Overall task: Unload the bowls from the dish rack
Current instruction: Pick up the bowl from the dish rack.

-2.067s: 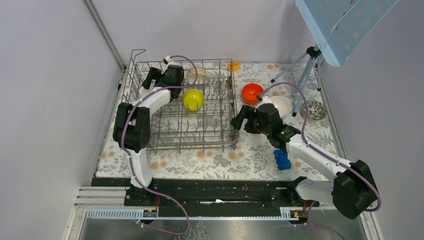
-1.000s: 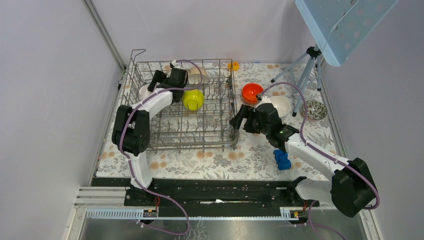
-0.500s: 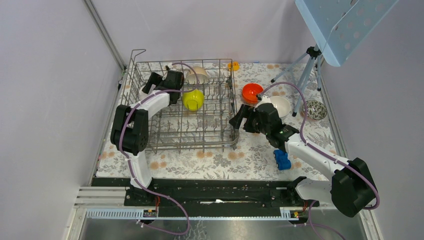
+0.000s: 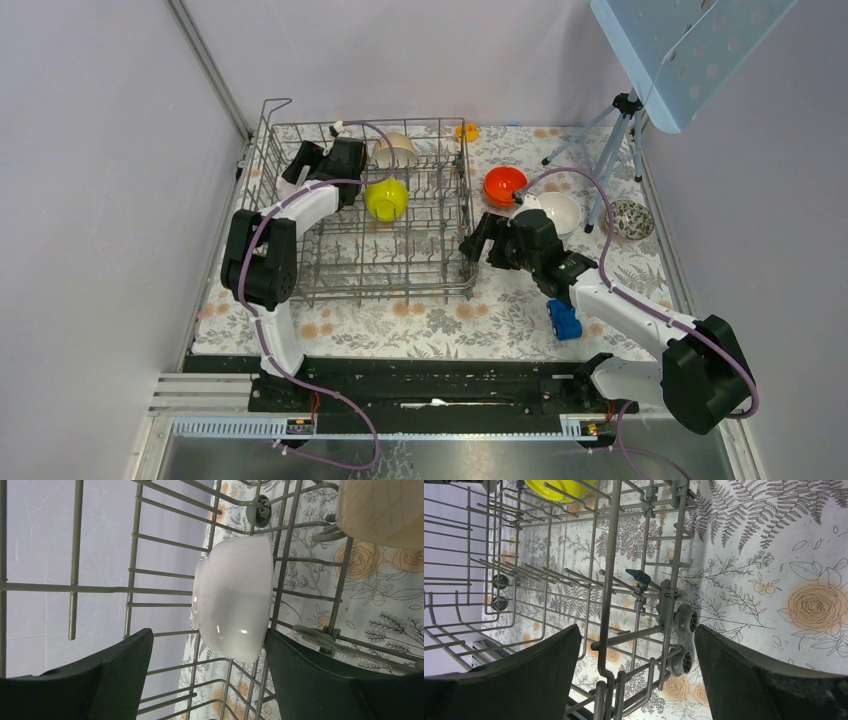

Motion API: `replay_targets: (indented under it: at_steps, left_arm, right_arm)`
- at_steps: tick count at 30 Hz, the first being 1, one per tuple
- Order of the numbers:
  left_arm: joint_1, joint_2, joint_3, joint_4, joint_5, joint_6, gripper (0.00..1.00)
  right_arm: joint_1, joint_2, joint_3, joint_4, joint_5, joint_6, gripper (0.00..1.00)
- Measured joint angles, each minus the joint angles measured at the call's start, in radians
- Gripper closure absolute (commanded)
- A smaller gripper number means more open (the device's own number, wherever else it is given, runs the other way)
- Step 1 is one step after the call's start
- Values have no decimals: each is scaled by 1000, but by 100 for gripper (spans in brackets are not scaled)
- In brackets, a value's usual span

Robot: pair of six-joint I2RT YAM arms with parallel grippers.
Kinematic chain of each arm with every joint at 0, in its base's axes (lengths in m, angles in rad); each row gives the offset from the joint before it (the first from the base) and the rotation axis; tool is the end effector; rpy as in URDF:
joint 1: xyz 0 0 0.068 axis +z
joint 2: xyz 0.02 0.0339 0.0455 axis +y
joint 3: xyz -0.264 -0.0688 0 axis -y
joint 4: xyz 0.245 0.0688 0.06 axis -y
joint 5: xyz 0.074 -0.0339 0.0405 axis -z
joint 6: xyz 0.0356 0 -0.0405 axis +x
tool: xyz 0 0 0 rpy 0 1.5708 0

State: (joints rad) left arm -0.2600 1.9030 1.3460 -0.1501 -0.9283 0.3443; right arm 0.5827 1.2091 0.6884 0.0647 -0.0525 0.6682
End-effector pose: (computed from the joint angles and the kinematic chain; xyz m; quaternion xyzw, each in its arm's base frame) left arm 0.4115 -0.0800 0.2225 0.0628 0.8311 0.4220 0.3568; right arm 0.2222 0.1487 0.2423 0.0224 0.8482 0.3276 0.4157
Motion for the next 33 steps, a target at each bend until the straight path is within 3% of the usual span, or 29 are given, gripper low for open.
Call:
replay_targets:
  at_steps: [12, 33]
  left_arm:
    - [0, 37, -24, 60, -41, 29, 29]
    - [13, 49, -83, 214, -127, 125, 67]
  right_arm:
    - [0, 0, -9, 2, -18, 0, 9]
    - [0, 0, -14, 22, -21, 0, 9]
